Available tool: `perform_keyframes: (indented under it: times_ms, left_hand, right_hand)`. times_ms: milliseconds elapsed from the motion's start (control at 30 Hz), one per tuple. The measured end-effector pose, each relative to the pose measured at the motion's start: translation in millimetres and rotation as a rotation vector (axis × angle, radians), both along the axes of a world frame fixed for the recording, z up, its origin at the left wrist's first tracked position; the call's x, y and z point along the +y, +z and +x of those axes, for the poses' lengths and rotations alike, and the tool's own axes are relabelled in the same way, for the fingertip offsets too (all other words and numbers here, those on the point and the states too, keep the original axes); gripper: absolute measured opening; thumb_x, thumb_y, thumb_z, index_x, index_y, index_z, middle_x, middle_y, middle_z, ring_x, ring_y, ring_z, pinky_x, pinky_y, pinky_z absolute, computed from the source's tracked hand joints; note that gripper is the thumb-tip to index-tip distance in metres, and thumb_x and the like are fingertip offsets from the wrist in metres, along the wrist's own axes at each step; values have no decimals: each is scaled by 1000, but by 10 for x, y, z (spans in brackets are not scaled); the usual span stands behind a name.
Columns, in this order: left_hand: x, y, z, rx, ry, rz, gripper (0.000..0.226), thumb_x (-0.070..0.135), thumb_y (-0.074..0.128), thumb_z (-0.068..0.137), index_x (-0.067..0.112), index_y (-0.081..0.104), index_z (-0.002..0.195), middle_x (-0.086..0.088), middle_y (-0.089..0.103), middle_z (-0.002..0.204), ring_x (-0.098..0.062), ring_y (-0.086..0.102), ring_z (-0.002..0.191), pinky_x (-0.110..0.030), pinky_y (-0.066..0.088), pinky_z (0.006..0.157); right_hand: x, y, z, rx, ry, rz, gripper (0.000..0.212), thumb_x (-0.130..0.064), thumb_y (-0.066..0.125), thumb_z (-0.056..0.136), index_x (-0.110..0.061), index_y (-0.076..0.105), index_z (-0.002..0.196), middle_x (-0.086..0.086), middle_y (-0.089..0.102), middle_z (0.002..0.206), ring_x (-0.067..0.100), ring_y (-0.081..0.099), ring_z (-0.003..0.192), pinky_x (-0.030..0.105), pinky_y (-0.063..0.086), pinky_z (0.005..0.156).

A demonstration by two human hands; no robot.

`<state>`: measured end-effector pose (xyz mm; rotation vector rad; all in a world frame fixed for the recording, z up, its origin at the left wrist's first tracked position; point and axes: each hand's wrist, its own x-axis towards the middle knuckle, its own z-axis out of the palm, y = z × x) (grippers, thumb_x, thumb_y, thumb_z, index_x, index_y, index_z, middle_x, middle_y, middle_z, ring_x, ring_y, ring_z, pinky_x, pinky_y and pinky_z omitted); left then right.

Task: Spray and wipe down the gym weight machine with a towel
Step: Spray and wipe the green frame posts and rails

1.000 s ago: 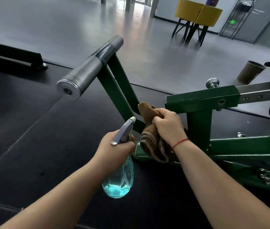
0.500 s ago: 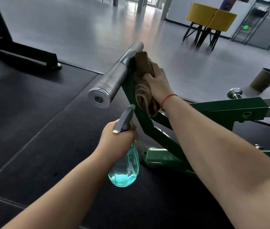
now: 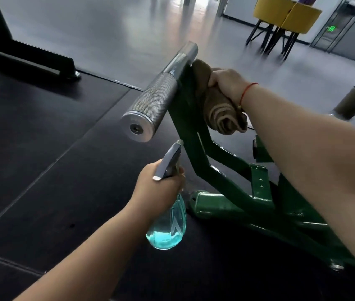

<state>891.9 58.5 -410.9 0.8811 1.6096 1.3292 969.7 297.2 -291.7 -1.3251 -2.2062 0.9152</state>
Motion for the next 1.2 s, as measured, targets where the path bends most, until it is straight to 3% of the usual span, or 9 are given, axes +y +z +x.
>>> perform_keyframes:
  times_ms: [200, 367, 433, 533, 633, 867, 1000, 1100, 1200]
  left_hand:
    - [105, -107, 33, -10, -27, -11, 8, 0, 65, 86, 7, 70, 84, -7, 63, 67, -14, 52, 58, -22, 41, 50]
    - [110, -180, 31, -21, -26, -39, 9, -2, 63, 83, 4, 69, 87, -21, 67, 86, -17, 57, 67, -28, 44, 58]
    - [87, -198, 14, -15, -19, -52, 10, -2, 64, 83, 5, 69, 86, -21, 67, 86, -19, 58, 69, -32, 46, 62]
    - [12, -213, -10, -10, -10, -56, 11, -3, 63, 82, 7, 69, 84, -21, 68, 87, -22, 60, 73, -36, 47, 66]
    - [-24, -206, 5, -9, -21, -73, 13, -3, 64, 82, 9, 69, 82, -21, 69, 89, -21, 59, 72, -35, 47, 65]
    - [-67, -84, 99, -14, -75, -23, 9, -2, 63, 82, 6, 68, 85, -21, 67, 85, -19, 56, 70, -29, 45, 59]
    - [-69, -37, 156, -7, -93, 8, 8, -2, 62, 84, -4, 63, 92, -13, 56, 75, -15, 48, 64, -23, 40, 51]
    - [-83, -13, 189, -18, -74, 17, 6, -2, 64, 85, -5, 62, 90, -9, 54, 70, -17, 48, 63, -27, 40, 54]
    - [-105, -13, 185, -29, -71, 17, 8, -4, 64, 84, 2, 68, 87, -14, 63, 72, -15, 55, 62, -26, 44, 55]
  right_hand:
    - [154, -291, 21, -941, 124, -3, 25, -14, 46, 101, 0, 65, 111, 15, 64, 100, 29, 60, 83, 36, 47, 80]
    - [238, -745, 98, -1094, 79, -183, 24, -16, 49, 104, -6, 59, 85, 11, 61, 85, 27, 62, 75, 41, 52, 78]
    - [254, -774, 97, -1193, 87, -167, 16, -16, 51, 103, -4, 62, 101, 13, 62, 97, 31, 63, 93, 46, 53, 94]
    - [291, -954, 216, -1407, 88, -31, 44, -19, 46, 105, -4, 45, 146, 16, 50, 146, 33, 48, 133, 43, 36, 115]
    - [221, -1005, 295, -1443, 93, -36, 46, -16, 44, 106, 1, 40, 149, 16, 43, 153, 31, 43, 139, 40, 32, 114]
    - [106, -622, 279, -1059, 111, -54, 25, -17, 44, 105, -2, 63, 100, 16, 62, 103, 27, 56, 78, 35, 48, 79]
    - [-50, -412, 216, -458, -149, -43, 26, -8, 43, 99, 1, 65, 110, 17, 59, 104, 28, 53, 92, 30, 38, 78]
    - [-261, -441, 209, 113, -310, 47, 33, -10, 49, 94, -6, 60, 125, 10, 62, 111, 26, 58, 101, 30, 45, 83]
    - [-469, -488, 208, 362, -150, 380, 40, -8, 54, 91, -16, 58, 130, 4, 58, 123, 20, 57, 112, 22, 47, 95]
